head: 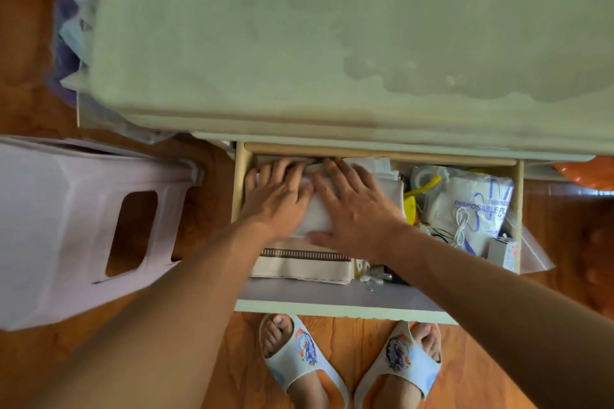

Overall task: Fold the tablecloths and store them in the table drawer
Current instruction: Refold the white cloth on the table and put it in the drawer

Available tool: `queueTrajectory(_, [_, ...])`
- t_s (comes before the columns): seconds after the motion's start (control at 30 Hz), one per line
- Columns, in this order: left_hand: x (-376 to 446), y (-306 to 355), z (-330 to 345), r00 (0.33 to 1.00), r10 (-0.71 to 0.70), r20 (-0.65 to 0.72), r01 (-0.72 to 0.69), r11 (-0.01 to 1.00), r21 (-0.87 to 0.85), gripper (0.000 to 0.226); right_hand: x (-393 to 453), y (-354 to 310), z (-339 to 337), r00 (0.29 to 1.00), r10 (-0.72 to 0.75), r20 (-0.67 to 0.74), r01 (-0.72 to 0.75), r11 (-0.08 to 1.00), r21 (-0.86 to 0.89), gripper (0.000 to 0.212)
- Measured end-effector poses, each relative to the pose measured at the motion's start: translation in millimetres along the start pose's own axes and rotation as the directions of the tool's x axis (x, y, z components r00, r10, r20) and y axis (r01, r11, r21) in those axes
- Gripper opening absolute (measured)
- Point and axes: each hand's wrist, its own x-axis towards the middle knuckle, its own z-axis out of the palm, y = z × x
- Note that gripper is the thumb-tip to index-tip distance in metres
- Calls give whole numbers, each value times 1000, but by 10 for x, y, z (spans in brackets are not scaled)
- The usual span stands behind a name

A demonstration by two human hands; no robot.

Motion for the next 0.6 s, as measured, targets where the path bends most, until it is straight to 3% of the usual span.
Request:
queueTrajectory(0.13, [-292,1,90,942,68,-328,-84,996,-35,54,97,70,-15,976,-13,218,32,996,-83,129])
queueTrajectory(0.2, [-726,113,152,889,-151,-433,52,972,-231,45,115,50,-33,975,-16,222,40,994,-101,130])
queueTrajectory(0.23, [-952,204,162,859,-340,-383,147,880,-453,40,108,38,-46,975,-8,220,33,993,-110,130])
queueTrajectory(0.27, [-1131,305,127,826,-519,-219,241,676,-696,32,98,23,-55,978,-3,210,30,991,-128,129])
queueTrajectory(0.3, [-1214,387,68,796,-604,27,306,363,-880,23,91,9,-58,982,-2,189,31,989,-148,127])
queueTrajectory(0.33, [-1181,422,24,763,-587,272,343,10,-939,17,80,0,-60,986,-6,168,34,986,-165,125])
queueTrajectory(0.37, [-1066,420,5,716,-522,463,365,-285,-886,17,71,-9,-63,989,-14,148,40,983,-178,123])
queueTrajectory(0.4, [-919,415,-19,668,-447,594,376,-486,-789,21,68,-11,-64,991,-23,132,48,981,-188,121])
queueTrajectory(0.43, [-791,416,-47,632,-387,672,365,-616,-698,28,66,-13,-73,992,-31,121,54,980,-194,120])
queueTrajectory(0.5, [-620,469,-70,608,-325,724,295,-754,-587,44,66,-18,-95,994,-33,103,51,983,-179,117])
queueTrajectory(0.6, [-597,548,-61,679,-276,681,184,-834,-520,36,59,-44,-149,994,-18,108,34,987,-155,113])
